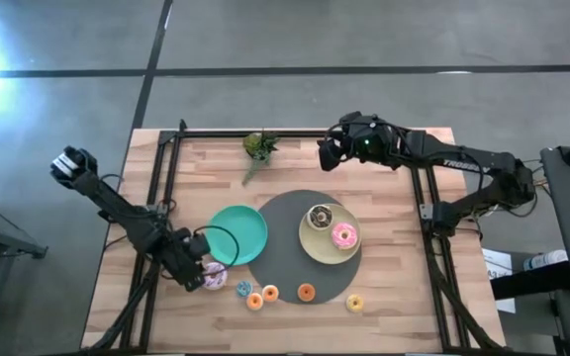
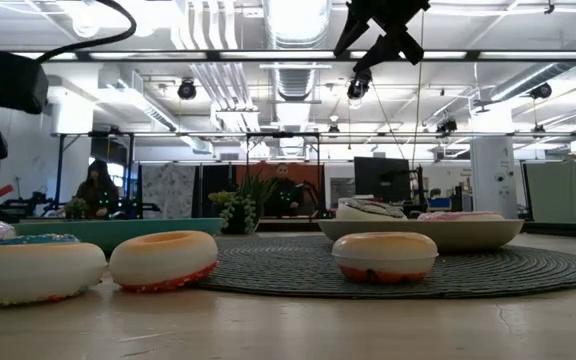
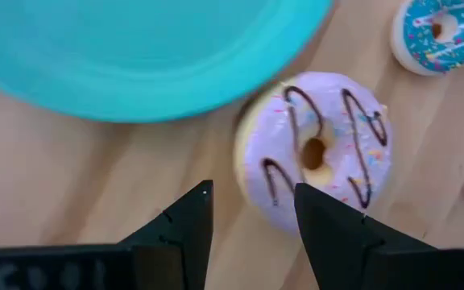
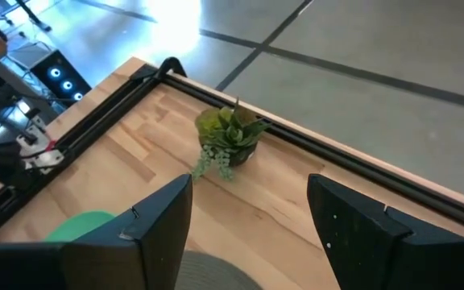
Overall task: Pick & Place donuts
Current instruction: Put the pink doughnut on the light brown plate
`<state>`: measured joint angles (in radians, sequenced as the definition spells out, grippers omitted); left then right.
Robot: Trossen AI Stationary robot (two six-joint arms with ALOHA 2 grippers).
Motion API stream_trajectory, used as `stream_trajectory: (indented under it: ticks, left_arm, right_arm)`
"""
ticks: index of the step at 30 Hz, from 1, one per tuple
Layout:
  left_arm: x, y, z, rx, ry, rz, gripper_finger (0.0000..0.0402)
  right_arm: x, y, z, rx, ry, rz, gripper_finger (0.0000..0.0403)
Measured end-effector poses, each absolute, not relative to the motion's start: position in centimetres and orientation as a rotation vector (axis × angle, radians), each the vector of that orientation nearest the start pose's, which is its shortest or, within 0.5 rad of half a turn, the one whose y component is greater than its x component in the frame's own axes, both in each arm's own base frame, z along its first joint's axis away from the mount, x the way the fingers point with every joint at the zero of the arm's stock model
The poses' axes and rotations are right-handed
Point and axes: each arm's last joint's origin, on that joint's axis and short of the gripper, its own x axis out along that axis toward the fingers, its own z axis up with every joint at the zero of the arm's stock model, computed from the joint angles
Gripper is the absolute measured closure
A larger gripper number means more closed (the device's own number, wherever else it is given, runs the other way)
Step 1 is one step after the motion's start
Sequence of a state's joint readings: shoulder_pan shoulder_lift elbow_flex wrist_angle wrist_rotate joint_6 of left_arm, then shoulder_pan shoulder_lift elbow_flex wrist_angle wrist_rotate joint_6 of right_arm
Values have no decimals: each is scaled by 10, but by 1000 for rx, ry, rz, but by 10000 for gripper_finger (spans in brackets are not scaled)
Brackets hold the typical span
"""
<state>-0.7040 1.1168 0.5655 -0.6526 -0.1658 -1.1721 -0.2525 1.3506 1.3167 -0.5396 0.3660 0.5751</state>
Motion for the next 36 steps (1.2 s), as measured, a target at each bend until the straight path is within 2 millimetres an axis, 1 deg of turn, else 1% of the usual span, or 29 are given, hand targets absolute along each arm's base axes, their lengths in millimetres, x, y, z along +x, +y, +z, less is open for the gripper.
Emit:
stream_trajectory:
  ticks: [11, 14, 18, 23, 25, 28, 30, 33, 36]
  left_arm:
    - [150, -121, 156, -502, 1212, 262, 253]
    - [152, -123, 152, -511, 1218, 276, 262]
    - [155, -125, 149, -519, 1224, 266, 302]
    - [155, -126, 150, -510, 1240, 226, 383]
    - [155, -127, 150, -517, 1245, 222, 393]
    - [153, -127, 155, -565, 1255, 203, 398]
    - [153, -129, 164, -600, 1244, 162, 399]
    - [152, -130, 183, -642, 1183, 117, 400]
    - [148, -125, 194, -644, 1157, 153, 400]
  right_arm:
    - [274, -91, 361, 515, 386, -782, 165]
    - [274, -92, 361, 516, 386, -786, 165]
    - [274, -92, 361, 520, 384, -787, 165]
    - [274, -92, 361, 521, 384, -787, 165]
    - [274, -92, 361, 525, 383, -788, 165]
    - [274, -92, 361, 534, 379, -790, 165]
    - [274, -92, 361, 534, 379, -790, 165]
    - [274, -92, 361, 533, 380, -790, 165]
    - [274, -92, 361, 522, 384, -787, 165]
